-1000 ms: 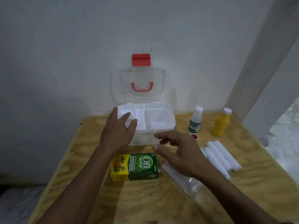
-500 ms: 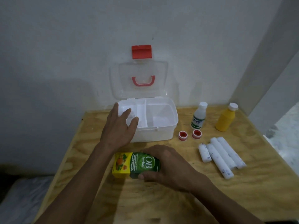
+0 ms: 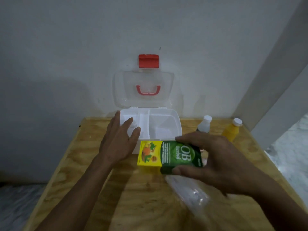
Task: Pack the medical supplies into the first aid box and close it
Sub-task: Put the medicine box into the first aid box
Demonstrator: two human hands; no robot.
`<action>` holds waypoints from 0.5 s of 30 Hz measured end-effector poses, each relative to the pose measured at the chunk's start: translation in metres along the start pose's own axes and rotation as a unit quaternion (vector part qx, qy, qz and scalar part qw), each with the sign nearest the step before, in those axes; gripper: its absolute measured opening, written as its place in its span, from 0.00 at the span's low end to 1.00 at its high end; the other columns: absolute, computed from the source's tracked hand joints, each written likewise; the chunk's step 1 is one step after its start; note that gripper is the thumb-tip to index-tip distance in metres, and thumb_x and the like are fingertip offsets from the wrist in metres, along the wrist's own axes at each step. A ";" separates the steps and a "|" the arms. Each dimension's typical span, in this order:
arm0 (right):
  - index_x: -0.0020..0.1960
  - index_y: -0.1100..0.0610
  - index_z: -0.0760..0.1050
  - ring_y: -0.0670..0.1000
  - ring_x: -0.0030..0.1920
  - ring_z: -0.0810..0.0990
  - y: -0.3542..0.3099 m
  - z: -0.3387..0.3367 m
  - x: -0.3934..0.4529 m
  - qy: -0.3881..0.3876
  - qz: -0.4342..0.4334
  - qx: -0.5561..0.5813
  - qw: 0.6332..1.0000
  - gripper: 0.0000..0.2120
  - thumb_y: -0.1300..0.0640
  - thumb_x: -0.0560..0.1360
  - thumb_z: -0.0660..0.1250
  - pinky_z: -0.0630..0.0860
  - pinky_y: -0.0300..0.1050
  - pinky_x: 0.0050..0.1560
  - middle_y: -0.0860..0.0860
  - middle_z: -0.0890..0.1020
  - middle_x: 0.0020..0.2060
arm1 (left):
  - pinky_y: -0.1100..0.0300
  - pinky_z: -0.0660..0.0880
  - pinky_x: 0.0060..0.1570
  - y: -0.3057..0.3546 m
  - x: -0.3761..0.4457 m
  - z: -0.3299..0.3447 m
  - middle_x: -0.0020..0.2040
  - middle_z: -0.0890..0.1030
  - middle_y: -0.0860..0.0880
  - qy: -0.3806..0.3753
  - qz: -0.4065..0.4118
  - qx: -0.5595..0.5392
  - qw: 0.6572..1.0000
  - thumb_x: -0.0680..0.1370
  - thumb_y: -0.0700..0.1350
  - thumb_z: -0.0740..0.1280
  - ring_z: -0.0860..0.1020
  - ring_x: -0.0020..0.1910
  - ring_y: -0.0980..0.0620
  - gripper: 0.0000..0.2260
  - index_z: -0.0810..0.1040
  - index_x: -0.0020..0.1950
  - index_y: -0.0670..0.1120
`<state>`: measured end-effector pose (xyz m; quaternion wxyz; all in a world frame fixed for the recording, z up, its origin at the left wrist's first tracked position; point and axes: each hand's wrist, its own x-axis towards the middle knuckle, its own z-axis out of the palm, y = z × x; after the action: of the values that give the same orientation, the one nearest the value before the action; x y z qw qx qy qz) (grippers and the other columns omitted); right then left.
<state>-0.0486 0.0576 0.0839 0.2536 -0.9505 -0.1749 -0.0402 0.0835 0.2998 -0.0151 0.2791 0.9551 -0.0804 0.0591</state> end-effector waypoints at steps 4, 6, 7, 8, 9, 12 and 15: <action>0.65 0.50 0.77 0.42 0.51 0.80 0.016 -0.039 0.036 0.061 0.022 -0.050 0.997 0.33 0.34 0.65 0.73 0.74 0.34 0.50 0.43 0.82 0.53 | 0.46 0.58 0.73 -0.001 0.000 0.003 0.80 0.49 0.50 0.014 0.000 0.004 1.000 0.78 0.64 0.55 0.50 0.79 0.48 0.27 0.66 0.75 0.54; 0.66 0.52 0.76 0.46 0.53 0.79 0.027 -0.047 0.060 0.064 0.025 -0.084 0.994 0.33 0.37 0.66 0.73 0.74 0.40 0.52 0.47 0.82 0.56 | 0.47 0.58 0.73 0.001 -0.001 0.003 0.80 0.49 0.50 0.016 -0.003 0.005 1.000 0.79 0.63 0.55 0.51 0.79 0.48 0.26 0.66 0.74 0.54; 0.66 0.53 0.76 0.47 0.53 0.79 0.032 -0.047 0.073 0.055 0.025 -0.099 0.993 0.33 0.38 0.67 0.74 0.74 0.41 0.52 0.48 0.82 0.57 | 0.48 0.58 0.73 0.002 -0.001 0.002 0.80 0.49 0.50 0.017 -0.005 0.006 1.000 0.79 0.63 0.55 0.51 0.79 0.48 0.26 0.66 0.74 0.54; 0.67 0.53 0.75 0.47 0.53 0.78 0.036 -0.046 0.085 0.038 0.027 -0.115 0.992 0.33 0.39 0.68 0.74 0.73 0.40 0.51 0.49 0.81 0.58 | 0.48 0.58 0.72 0.002 -0.001 0.002 0.80 0.49 0.51 0.017 -0.005 0.009 1.000 0.79 0.63 0.55 0.51 0.78 0.48 0.26 0.66 0.74 0.55; 0.68 0.53 0.75 0.48 0.53 0.77 0.039 -0.045 0.097 0.017 0.032 -0.133 0.990 0.33 0.39 0.68 0.74 0.74 0.41 0.50 0.50 0.81 0.59 | 0.48 0.58 0.72 0.002 -0.001 0.001 0.80 0.49 0.51 0.017 -0.005 0.010 1.000 0.79 0.63 0.55 0.51 0.78 0.48 0.26 0.66 0.74 0.55; 0.67 0.53 0.74 0.52 0.56 0.77 0.044 -0.035 0.127 -0.038 0.052 -0.189 0.980 0.34 0.39 0.67 0.75 0.77 0.48 0.54 0.51 0.79 0.60 | 0.49 0.59 0.72 0.001 -0.001 0.002 0.80 0.49 0.51 0.017 -0.005 0.006 1.000 0.78 0.63 0.55 0.52 0.78 0.48 0.26 0.67 0.74 0.55; 0.66 0.52 0.75 0.53 0.55 0.76 0.047 -0.019 0.148 -0.069 0.050 -0.234 0.968 0.34 0.36 0.65 0.74 0.77 0.51 0.53 0.51 0.79 0.57 | 0.47 0.60 0.71 -0.001 0.000 0.004 0.80 0.49 0.52 0.017 -0.005 0.016 1.000 0.78 0.65 0.54 0.53 0.78 0.48 0.27 0.66 0.74 0.56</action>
<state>0.1062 0.0566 0.1027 0.0131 -0.9914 -0.1298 -0.0012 0.0841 0.2982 -0.0185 0.2650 0.9588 -0.0698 0.0747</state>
